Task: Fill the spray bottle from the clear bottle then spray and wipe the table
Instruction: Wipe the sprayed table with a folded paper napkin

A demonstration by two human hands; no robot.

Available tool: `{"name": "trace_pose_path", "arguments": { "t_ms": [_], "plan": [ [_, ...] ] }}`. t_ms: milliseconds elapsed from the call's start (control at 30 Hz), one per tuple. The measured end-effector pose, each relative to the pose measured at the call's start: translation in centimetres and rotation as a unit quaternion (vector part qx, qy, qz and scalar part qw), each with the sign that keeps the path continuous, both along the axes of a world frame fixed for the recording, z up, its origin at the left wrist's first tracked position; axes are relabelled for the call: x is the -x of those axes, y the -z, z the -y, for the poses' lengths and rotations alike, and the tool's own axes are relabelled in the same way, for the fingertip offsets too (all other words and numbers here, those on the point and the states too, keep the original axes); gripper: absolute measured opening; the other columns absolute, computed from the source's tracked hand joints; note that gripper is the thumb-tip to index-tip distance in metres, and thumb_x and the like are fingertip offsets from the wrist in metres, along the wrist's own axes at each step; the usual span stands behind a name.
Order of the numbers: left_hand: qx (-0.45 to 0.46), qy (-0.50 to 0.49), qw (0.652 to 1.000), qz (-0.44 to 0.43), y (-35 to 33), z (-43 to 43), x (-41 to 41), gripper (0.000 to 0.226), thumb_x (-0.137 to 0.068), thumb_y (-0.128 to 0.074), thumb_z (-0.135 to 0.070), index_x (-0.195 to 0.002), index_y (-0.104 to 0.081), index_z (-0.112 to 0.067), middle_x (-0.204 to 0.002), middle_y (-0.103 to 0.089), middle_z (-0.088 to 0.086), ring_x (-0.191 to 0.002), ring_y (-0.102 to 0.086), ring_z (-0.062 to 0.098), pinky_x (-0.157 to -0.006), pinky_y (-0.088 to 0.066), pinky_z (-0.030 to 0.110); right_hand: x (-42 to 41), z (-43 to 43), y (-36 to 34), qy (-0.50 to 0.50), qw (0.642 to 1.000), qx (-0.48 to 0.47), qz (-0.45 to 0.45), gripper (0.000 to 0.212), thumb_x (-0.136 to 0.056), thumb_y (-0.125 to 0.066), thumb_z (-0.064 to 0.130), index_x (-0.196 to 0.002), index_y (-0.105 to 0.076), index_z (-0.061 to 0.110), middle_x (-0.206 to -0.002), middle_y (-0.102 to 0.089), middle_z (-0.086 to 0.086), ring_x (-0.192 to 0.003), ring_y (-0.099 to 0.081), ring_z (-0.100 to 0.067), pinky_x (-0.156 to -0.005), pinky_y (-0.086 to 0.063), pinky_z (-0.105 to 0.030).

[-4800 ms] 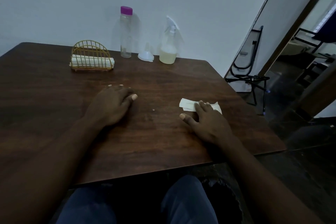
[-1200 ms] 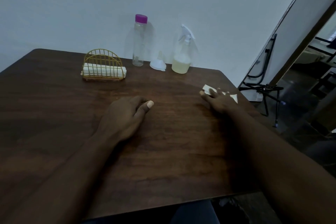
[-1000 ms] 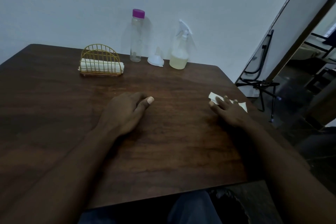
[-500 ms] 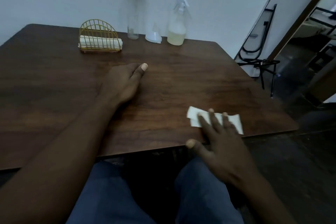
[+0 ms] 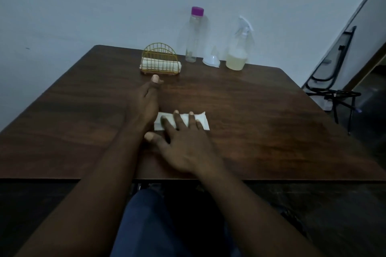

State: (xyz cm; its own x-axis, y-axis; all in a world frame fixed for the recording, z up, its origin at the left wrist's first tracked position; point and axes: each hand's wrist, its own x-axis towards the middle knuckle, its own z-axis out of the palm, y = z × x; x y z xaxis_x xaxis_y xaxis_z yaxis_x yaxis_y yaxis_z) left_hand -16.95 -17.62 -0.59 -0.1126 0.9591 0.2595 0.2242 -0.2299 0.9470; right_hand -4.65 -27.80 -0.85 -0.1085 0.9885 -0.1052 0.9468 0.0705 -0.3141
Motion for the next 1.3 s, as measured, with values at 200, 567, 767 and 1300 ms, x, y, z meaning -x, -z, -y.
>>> {"name": "trace_pose_path", "arguments": {
  "t_ms": [200, 567, 767, 1300],
  "plan": [
    [0.077, -0.035, 0.963, 0.257, -1.0, -2.0, 2.4, 0.073, -0.104, -0.024, -0.067, -0.118, -0.073, -0.015, -0.111, -0.077, -0.001, -0.104, -0.073, 0.009, -0.108, -0.051, 0.041, -0.9, -9.9, -1.2, -0.033, 0.997, 0.053, 0.038, 0.080, -0.098, -0.012, 0.081, -0.167, -0.012, 0.040, -0.177, 0.006, 0.000, -0.161, 0.014, -0.037, -0.128, 0.004, -0.053],
    [0.039, -0.008, 0.989, 0.141, -0.4, -1.0, 1.7, 0.074, -0.090, -0.030, -0.083, -0.110, -0.076, -0.029, -0.110, -0.076, -0.009, -0.105, -0.070, -0.002, -0.111, -0.048, 0.041, 0.2, -10.5, -1.9, -0.001, 0.998, 0.040, 0.053, 0.066, -0.108, -0.014, 0.062, -0.168, -0.012, 0.036, -0.178, 0.004, -0.004, -0.161, 0.010, -0.042, -0.129, 0.000, -0.056],
    [0.057, 0.043, 0.985, 0.160, -0.5, -0.2, 0.6, 0.073, -0.092, -0.033, -0.080, -0.103, -0.077, -0.023, -0.109, -0.079, -0.003, -0.108, -0.072, 0.011, -0.105, -0.051, 0.054, 0.2, 2.4, 0.4, -0.038, 0.998, -0.039, 0.018, 0.066, -0.106, -0.019, 0.063, -0.167, -0.013, 0.038, -0.177, 0.002, -0.002, -0.161, 0.013, -0.035, -0.128, 0.008, -0.050],
    [-0.191, 0.243, 0.839, -0.447, -0.1, 11.0, -7.0, 0.040, -0.093, -0.048, -0.046, -0.108, -0.078, -0.023, -0.114, -0.076, -0.004, -0.117, -0.065, 0.016, -0.098, -0.048, 0.033, -13.2, 10.0, 0.5, 0.064, 0.995, -0.043, 0.070, 0.079, -0.096, -0.020, 0.081, -0.166, -0.008, 0.047, -0.177, 0.000, 0.005, -0.163, 0.008, -0.029, -0.130, -0.001, -0.046]
  ]
}}
